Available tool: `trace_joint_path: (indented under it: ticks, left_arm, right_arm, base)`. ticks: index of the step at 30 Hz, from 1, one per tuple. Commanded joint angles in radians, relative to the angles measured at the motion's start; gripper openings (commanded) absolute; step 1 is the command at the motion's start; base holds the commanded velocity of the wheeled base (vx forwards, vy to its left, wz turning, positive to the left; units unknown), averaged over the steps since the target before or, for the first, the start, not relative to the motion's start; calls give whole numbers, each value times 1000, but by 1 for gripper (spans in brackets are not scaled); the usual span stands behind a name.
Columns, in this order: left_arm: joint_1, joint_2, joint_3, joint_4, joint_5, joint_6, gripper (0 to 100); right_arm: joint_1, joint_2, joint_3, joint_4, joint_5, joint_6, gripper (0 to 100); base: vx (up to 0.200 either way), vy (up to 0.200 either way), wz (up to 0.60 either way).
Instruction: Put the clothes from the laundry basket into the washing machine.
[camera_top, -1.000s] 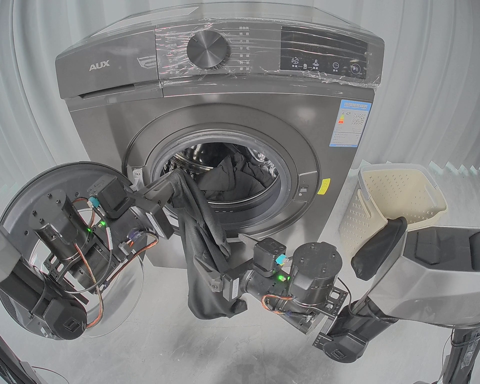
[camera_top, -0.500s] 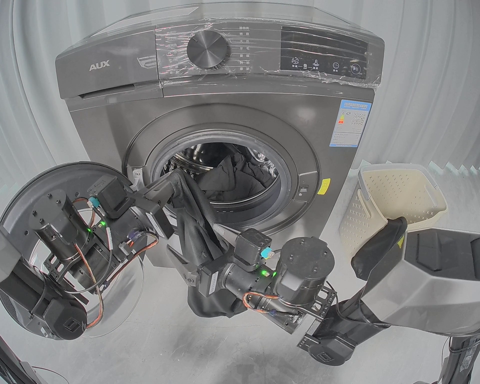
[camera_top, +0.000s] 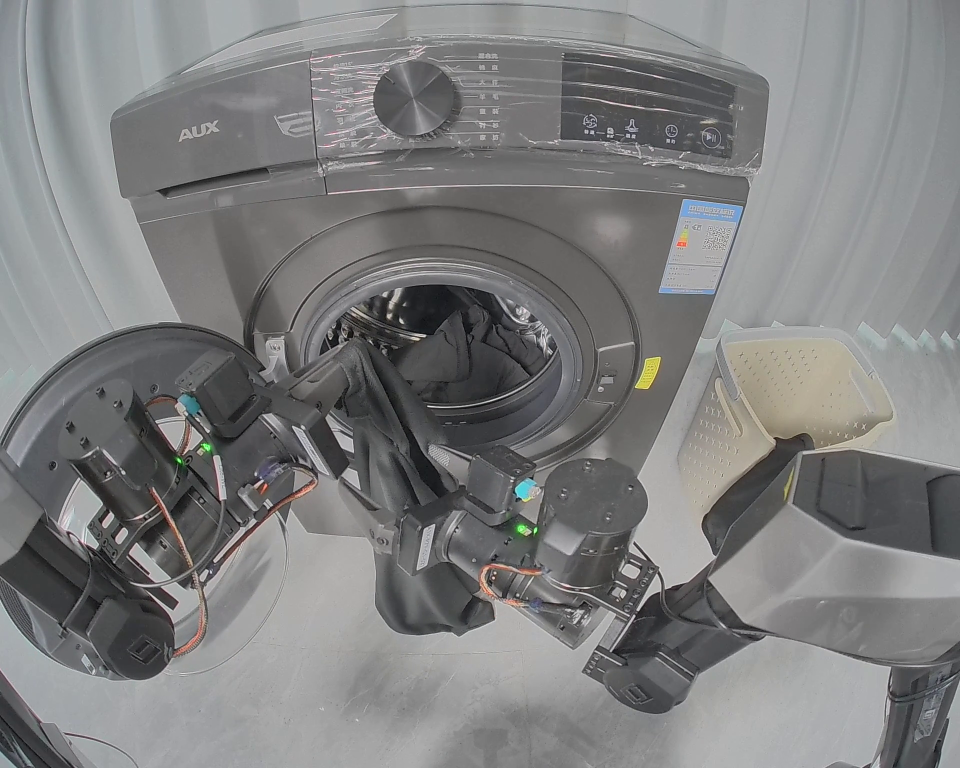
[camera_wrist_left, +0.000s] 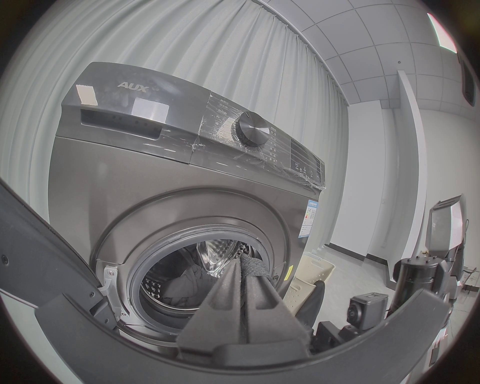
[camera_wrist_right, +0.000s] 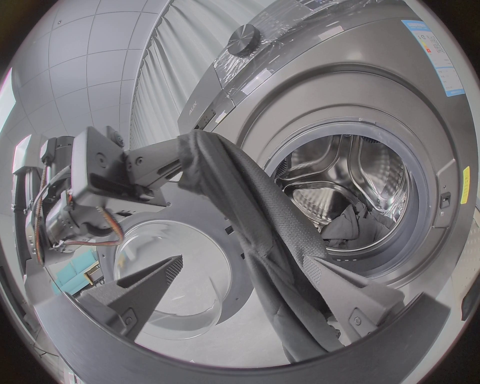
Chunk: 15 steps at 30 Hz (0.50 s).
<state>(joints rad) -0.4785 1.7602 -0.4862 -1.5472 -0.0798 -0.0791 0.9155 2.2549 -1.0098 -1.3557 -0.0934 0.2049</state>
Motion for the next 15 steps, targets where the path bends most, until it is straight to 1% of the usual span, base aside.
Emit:
trace_joint_path:
  ticks: [1,6,15]
  left_arm:
    - [-2,-1,1,-1,0,1,0]
    - [-6,-1,1,-1,0,-1,0]
    - [-8,2,8,-1,0,2,0]
  right_arm:
    - [-15,45,-44,7,1,1,100]
    - [-7,64,-59,20,1,1,100]
    - [-14,121,-128,17,-11,-10,100]
  base:
    - [0,0,0]
    - [0,0,0]
    - [0,0,0]
